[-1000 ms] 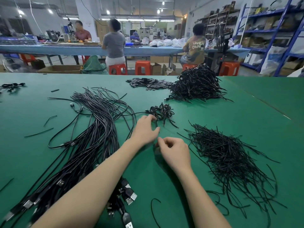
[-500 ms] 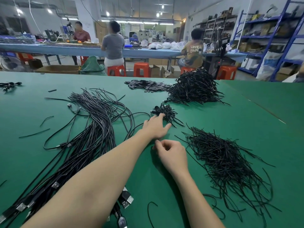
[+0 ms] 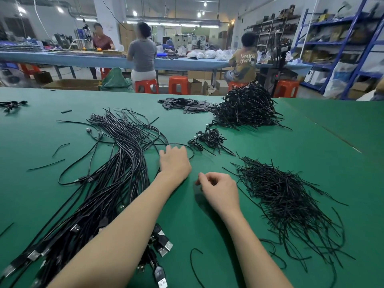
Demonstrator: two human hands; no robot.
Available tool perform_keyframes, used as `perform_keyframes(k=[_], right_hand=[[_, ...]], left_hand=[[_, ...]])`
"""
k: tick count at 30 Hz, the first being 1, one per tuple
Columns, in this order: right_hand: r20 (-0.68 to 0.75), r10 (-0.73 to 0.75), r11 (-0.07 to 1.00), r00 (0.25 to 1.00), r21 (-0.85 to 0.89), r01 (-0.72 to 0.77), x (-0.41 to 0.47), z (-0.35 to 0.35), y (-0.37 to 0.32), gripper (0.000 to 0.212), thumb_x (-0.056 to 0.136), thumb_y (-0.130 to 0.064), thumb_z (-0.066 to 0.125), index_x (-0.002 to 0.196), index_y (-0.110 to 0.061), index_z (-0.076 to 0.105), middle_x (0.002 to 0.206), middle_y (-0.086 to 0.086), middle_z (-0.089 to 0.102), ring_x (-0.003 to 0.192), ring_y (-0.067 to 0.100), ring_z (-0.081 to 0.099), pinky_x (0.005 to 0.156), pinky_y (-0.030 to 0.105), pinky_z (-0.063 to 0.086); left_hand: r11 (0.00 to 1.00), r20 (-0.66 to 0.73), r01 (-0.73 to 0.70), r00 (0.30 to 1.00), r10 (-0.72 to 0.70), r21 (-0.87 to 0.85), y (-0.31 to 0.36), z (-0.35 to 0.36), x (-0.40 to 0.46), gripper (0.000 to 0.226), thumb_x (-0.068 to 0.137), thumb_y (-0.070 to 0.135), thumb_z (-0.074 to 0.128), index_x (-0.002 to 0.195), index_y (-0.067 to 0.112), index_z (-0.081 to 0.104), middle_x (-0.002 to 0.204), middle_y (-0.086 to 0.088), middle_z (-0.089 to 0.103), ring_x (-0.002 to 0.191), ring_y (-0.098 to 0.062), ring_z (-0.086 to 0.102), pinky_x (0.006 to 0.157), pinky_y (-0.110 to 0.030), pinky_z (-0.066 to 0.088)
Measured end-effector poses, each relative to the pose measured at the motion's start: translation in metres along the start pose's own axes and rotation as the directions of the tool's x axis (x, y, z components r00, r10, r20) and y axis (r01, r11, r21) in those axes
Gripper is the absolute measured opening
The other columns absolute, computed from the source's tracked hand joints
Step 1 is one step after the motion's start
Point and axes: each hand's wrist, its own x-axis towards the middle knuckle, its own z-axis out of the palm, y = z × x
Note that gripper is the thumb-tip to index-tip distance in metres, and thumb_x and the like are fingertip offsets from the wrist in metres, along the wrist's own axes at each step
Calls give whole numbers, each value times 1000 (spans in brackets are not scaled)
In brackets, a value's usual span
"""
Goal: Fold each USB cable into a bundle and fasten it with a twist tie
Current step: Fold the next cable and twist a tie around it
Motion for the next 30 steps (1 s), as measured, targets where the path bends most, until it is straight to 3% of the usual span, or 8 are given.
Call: perform_keyframes(k=[6,9,13,17,20,24,26,30], right_hand=[[22,-14,999,1000,39,13,-4,-4,-3,31,91,-39,63,68,-21,73,65,0,69,68,20,64,70,30,50],[34,-28,998,999,61,26,-6,-7,-6,30,92,-38,63,68,-21,70,66,-5,68,67,15,60,68,32,46],[316,-61,977,947,214,-8,-8,-22,-14,12,93,-17,64,96,-18,75,71,-12,68,64,12,55,62,26,43],[595,-85,818,799,500,-285,-6,-45,-20,33,94,-5,65,123,-21,69,94,3,73,86,18,69,67,24,52],[494,-80,853,866,483,-197,-5,-50,-27,11,97,-12,64,102,-10,74,82,-1,73,77,13,68,63,21,53],[377,-61,813,924,556,-173,-2,-58,-36,19,100,-20,63,93,-7,75,79,1,74,69,8,68,56,18,52],[280,-16,758,960,630,-171,1,-65,-41,19,99,-23,64,94,-9,75,85,1,77,69,9,69,55,17,52],[53,50,534,997,843,-71,7,-89,-48,20,101,-20,60,90,-9,72,81,-1,74,68,7,69,60,17,55]], left_hand=[[976,-41,18,999,-27,-216,9,-23,-48,24,99,25,43,117,12,53,117,-11,61,109,-32,59,89,-40,43],[903,43,69,998,-55,-424,12,-36,-62,15,96,26,43,104,16,51,105,-6,60,92,-29,56,76,-34,40],[745,111,67,994,9,-664,21,-51,-69,7,94,26,52,92,22,58,89,5,63,78,-11,55,63,-19,37],[577,-19,-16,1000,1,-817,25,-59,-73,6,86,29,69,81,27,72,69,14,59,57,4,51,55,-7,36],[622,-132,-125,991,35,-773,24,-60,-75,7,83,38,73,83,33,78,73,10,53,60,3,47,60,-9,33],[595,-157,-145,987,32,-791,24,-55,-75,21,91,50,63,93,31,70,77,11,55,60,6,47,65,-20,35],[567,-59,-73,997,43,-821,20,-53,-74,33,93,60,53,92,29,64,74,13,61,60,4,50,68,-27,43],[721,6,-136,982,191,-680,7,-47,-74,45,94,63,38,80,27,60,74,8,66,75,-16,62,78,-36,52]])
